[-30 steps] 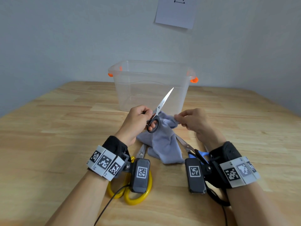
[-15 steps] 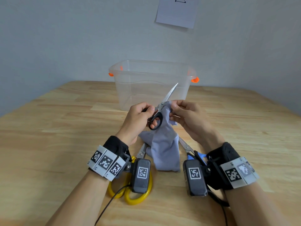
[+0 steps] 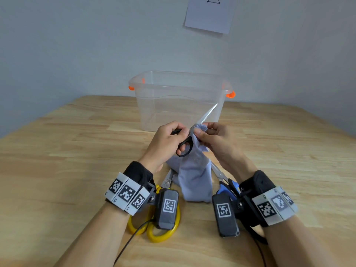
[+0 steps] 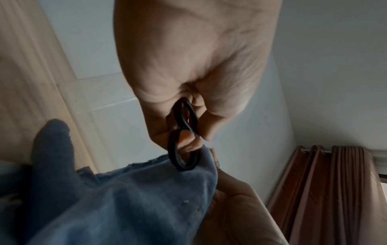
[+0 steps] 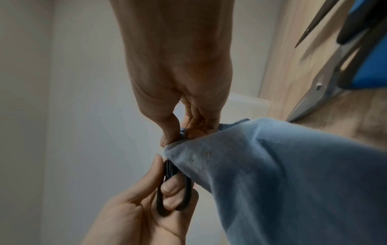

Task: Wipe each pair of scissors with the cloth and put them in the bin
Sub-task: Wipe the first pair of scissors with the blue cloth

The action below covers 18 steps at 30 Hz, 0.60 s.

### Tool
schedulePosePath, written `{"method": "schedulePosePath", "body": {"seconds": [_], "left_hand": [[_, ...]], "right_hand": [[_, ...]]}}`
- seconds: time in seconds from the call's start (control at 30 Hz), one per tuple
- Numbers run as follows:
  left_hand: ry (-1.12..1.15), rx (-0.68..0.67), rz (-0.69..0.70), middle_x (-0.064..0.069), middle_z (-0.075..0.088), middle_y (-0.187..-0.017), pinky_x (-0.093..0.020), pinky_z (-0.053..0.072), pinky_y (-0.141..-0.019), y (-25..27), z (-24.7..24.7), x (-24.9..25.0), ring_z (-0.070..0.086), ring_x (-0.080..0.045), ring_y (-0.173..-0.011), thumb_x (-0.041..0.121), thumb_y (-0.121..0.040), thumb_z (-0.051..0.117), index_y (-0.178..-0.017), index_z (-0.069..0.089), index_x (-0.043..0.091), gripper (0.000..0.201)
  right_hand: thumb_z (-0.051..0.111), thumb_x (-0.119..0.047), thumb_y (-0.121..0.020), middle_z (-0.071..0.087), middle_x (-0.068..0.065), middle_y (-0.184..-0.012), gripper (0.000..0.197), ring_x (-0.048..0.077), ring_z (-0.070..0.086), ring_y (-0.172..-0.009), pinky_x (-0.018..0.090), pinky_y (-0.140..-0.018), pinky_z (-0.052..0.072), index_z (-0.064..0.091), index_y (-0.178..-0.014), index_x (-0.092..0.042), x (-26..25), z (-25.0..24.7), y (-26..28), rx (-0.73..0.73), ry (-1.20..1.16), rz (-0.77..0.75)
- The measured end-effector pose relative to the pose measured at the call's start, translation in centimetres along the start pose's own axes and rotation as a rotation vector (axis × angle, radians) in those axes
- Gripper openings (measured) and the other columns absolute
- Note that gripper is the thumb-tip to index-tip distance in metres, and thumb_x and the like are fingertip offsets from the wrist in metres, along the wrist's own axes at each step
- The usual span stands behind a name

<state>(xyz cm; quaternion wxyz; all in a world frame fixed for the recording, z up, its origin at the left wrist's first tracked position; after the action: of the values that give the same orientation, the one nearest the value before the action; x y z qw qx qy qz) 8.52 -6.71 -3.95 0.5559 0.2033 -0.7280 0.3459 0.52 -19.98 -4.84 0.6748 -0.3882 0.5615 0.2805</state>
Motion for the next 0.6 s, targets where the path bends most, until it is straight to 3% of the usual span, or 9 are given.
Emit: {"method": "schedulePosePath", "body": {"seconds": [0.13,0.23,0.33,0.47,0.6], "left_hand": [[-0.031,0.006,0.013,0.002,0.047,-0.058,-0.022,0.037,-0.047,0.1,-0.1,0.3,0.044,-0.013,-0.051,0.009,-0.101,0.054,-0.080,0.060,0.010,0.022],[-0.066,0.006,0.001,0.003,0.047,-0.060,-0.021,0.036,-0.046,0.1,-0.2,0.2,0.044,-0.011,-0.048,0.009,-0.101,0.054,-0.080,0.058,0.009,0.021],[-0.094,0.005,0.000,0.005,0.047,-0.062,-0.021,0.035,-0.045,0.2,-0.2,0.2,0.044,-0.010,-0.047,0.009,-0.101,0.054,-0.082,0.057,0.007,0.019],[-0.115,0.001,0.012,0.004,0.047,-0.066,-0.020,0.035,-0.045,0.3,-0.3,0.5,0.044,-0.010,-0.047,0.006,-0.100,0.054,-0.078,0.055,0.009,0.023],[-0.129,0.000,0.011,0.002,0.047,-0.069,-0.019,0.035,-0.045,0.5,-0.3,0.6,0.044,-0.010,-0.048,0.005,-0.100,0.053,-0.076,0.055,0.010,0.024]], "right_hand": [[0.066,-0.013,-0.093,0.070,0.006,-0.074,0.013,0.010,0.065,-0.066,0.020,-0.061,0.051,0.071,-0.095,-0.001,-0.3,0.4,0.6,-0.034,0.078,-0.004],[0.068,-0.018,-0.093,0.062,0.015,-0.069,0.031,0.017,0.056,-0.062,0.027,-0.062,0.047,0.071,-0.085,0.012,-0.3,0.4,0.5,-0.019,0.150,-0.018],[0.071,-0.017,-0.090,0.059,0.016,-0.063,0.035,0.021,0.054,-0.058,0.035,-0.060,0.044,0.068,-0.075,0.015,-0.4,0.2,0.4,0.032,0.157,-0.047],[0.071,-0.013,-0.090,0.053,0.001,-0.048,0.040,0.012,0.048,-0.048,0.026,-0.053,0.042,0.063,-0.054,0.002,-0.7,-0.4,0.3,0.106,0.144,-0.069],[0.069,-0.010,-0.092,0.048,-0.007,-0.041,0.047,0.006,0.043,-0.043,0.017,-0.047,0.038,0.058,-0.046,-0.010,-0.9,-0.8,0.3,0.169,0.125,-0.119]]}}
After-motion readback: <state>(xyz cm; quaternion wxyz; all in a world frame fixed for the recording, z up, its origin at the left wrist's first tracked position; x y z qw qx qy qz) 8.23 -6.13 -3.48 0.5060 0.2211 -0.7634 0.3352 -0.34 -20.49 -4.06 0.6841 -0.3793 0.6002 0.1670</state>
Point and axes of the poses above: each hand's wrist, its own y-axis away from the middle knuckle, its own z-axis out of the palm, x = y × z, the point moved 5 cm from there along -y, towards the middle knuckle
